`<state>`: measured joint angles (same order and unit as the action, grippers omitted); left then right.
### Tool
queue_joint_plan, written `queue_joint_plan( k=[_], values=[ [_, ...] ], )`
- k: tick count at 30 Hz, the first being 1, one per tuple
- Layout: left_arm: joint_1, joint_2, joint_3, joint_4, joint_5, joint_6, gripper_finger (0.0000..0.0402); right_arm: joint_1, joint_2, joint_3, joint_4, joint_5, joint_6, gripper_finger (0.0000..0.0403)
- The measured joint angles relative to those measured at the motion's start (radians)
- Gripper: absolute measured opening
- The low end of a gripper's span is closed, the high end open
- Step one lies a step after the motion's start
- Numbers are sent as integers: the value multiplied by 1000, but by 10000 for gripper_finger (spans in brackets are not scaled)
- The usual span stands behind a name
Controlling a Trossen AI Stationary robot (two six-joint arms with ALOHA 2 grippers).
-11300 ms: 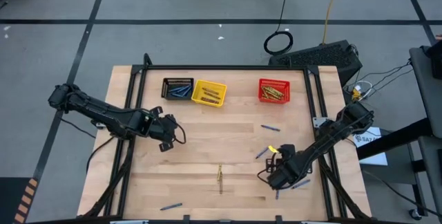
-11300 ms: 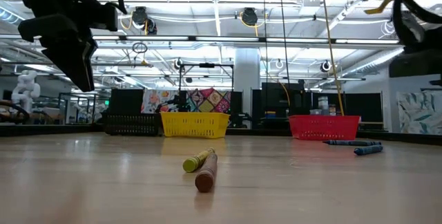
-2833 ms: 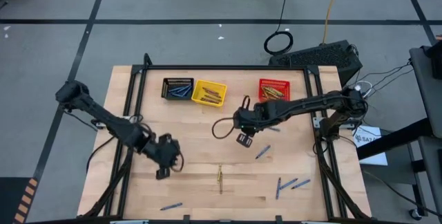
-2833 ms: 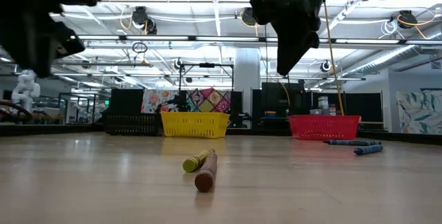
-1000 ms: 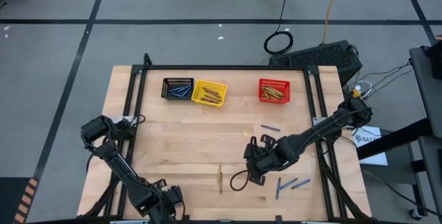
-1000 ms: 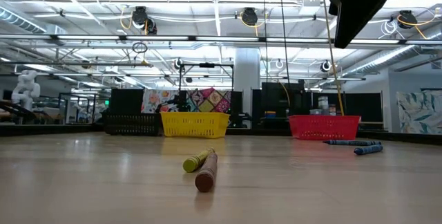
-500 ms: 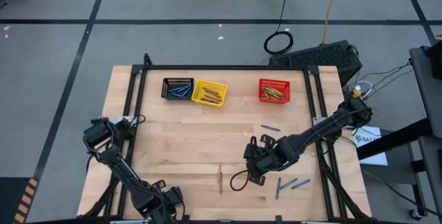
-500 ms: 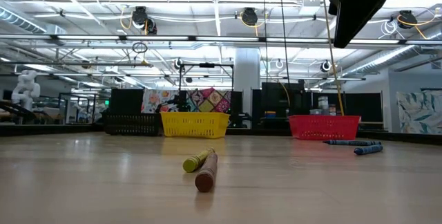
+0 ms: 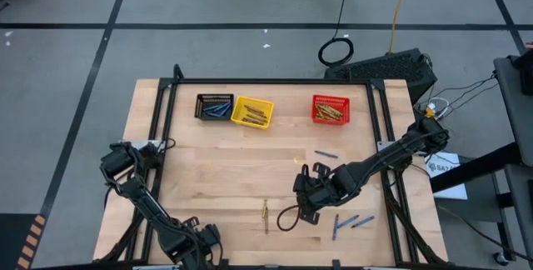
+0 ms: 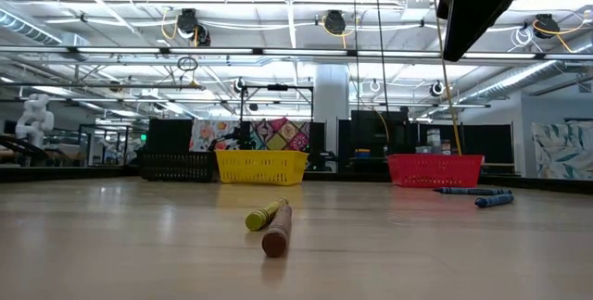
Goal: Sort crayons
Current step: Put the blue crayon into the black bin
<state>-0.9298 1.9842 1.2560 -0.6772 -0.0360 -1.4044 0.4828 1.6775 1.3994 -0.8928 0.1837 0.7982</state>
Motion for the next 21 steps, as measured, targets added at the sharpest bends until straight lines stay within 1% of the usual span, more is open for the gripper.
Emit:
queue_joint_plan(
  k=[11,16,18,21],
  values=[
    [9,-4,-1,5,-10,30,3,0,0,0,-2,1,1,55],
    [18,-38,-4,2,-16,23,2,8,0,0,-2,-1,1,55],
    [21,-54,-7,-17,-71,24,2,13,0,0,-2,-2,1,55],
    [27,-82,-6,-39,-107,25,1,22,0,0,-2,-2,1,55]
  ],
)
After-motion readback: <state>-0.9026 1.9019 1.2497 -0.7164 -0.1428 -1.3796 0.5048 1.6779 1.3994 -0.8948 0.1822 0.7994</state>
